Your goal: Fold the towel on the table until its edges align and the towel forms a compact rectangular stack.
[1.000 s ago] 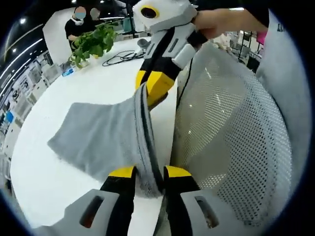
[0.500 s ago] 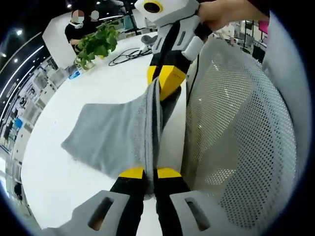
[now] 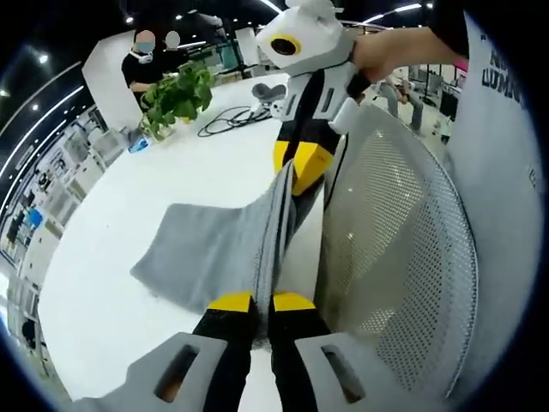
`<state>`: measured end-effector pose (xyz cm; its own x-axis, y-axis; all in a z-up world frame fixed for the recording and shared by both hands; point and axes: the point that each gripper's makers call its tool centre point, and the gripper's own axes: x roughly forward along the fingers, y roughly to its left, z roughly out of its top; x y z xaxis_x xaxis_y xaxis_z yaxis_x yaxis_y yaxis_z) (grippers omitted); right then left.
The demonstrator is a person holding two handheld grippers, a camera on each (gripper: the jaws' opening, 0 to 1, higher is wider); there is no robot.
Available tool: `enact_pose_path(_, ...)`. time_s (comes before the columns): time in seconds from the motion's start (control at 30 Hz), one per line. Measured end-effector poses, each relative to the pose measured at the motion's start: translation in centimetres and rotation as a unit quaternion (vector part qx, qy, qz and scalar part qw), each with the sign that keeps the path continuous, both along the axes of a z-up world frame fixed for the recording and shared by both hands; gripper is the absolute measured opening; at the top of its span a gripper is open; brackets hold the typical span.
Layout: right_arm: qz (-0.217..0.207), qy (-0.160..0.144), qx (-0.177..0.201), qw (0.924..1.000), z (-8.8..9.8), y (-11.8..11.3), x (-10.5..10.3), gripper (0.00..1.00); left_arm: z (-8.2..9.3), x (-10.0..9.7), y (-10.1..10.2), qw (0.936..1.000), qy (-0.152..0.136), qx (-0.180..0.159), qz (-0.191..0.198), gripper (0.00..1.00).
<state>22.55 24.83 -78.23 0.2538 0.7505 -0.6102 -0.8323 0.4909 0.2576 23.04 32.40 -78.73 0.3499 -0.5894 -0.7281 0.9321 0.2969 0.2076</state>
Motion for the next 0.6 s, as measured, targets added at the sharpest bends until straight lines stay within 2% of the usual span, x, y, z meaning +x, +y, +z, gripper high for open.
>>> enact_pose_path(0.1, 0.014, -0.002, -0.005, 0.9999, 0.6, -0.2, -0.3, 0.04, 0.6, -0.3, -0.2, 0.9996, 0.013, -0.022, 0.009, 0.06)
enact_pose_path(0.3, 0.032, 0.008, 0.005, 0.9995, 2.2, -0.2, -0.9, 0.04, 2.3, -0.8, -0.1, 0.999, 0.018, -0.039, 0.01, 0.06)
enact_pose_path(0.37, 0.036, 0.01, 0.007, 0.9993, 2.5, -0.2, -1.1, 0.04, 3.2, -0.9, -0.3, 0.9979, 0.018, -0.06, 0.015, 0.05)
enact_pose_path(0.4, 0.04, 0.01, 0.009, 0.9991, 2.6, -0.3, -1.2, 0.04, 3.5, -1.0, -0.4, 0.9968, 0.028, -0.073, 0.019, 0.05)
enact_pose_path(0.6, 0.036, 0.024, 0.024, 0.9988, 3.3, -0.4, -0.9, 0.04, 4.1, -0.7, -0.6, 0.9952, 0.033, -0.089, 0.022, 0.05)
